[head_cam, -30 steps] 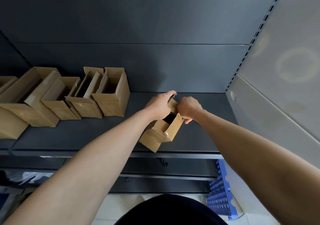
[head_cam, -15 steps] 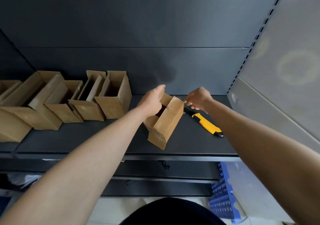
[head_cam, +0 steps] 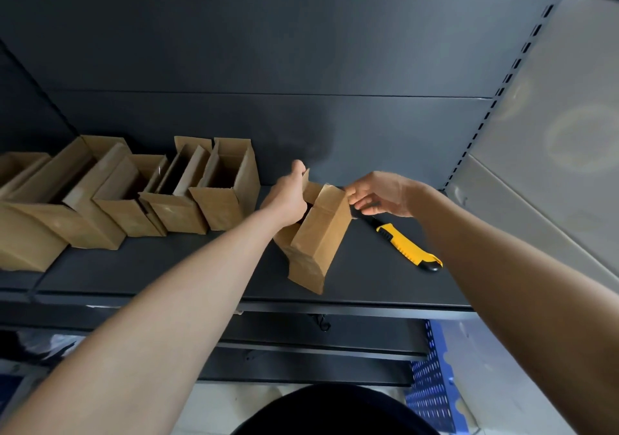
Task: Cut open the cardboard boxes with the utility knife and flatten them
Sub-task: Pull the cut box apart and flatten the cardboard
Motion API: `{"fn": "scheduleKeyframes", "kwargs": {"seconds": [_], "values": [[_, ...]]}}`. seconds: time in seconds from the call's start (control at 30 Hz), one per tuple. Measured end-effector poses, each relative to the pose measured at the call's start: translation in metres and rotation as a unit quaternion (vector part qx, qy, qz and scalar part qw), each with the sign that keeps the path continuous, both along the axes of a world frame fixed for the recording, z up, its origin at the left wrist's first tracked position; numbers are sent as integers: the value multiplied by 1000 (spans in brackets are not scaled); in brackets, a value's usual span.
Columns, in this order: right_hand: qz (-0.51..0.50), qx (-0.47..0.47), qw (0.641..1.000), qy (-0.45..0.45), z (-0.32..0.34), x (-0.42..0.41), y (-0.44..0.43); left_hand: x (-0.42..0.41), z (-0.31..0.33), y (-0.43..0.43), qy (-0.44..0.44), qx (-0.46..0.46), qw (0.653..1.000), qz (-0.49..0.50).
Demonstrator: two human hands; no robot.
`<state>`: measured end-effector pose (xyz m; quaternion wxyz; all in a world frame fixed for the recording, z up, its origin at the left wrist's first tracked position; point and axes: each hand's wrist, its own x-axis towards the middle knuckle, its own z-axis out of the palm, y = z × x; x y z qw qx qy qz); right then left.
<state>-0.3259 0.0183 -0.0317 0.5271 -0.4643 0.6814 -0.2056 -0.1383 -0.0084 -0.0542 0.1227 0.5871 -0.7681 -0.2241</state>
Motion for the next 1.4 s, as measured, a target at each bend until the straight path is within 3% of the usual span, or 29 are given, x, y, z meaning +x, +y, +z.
{"fn": "scheduleKeyframes", "kwargs": {"seconds": [0.2, 0.4, 0.57, 0.67, 0.73, 0.8, 1.03, 1.2, 1.4], "values": [[-47, -18, 994, 95, -6, 18, -13, -6, -1, -7, 80, 32, 996, -24], [-43, 52, 989, 135, -5, 32, -14, -10, 5, -5, 134, 23, 991, -6], [-111, 82, 987, 85, -16, 28, -19, -7, 4, -2, -25, -36, 997, 70], [-115, 73, 989, 57, -20, 26, -15, 3, -6, -4, -47, 55, 984, 161], [-97, 79, 990, 60, -21, 28, -10, 4, -10, -1, 52, 145, 966, 209], [-83, 84, 992, 53, -23, 29, -7, 2, -8, 1, 113, 178, 949, 234], [-20, 24, 994, 109, -23, 35, -4, -6, -9, 6, 122, 184, 946, 236], [-50, 26, 988, 147, -29, 37, -3, -11, -4, 9, 75, 119, 960, 244], [-79, 13, 985, 151, -34, 34, -4, -6, -4, 7, 102, 97, 968, 208]]}}
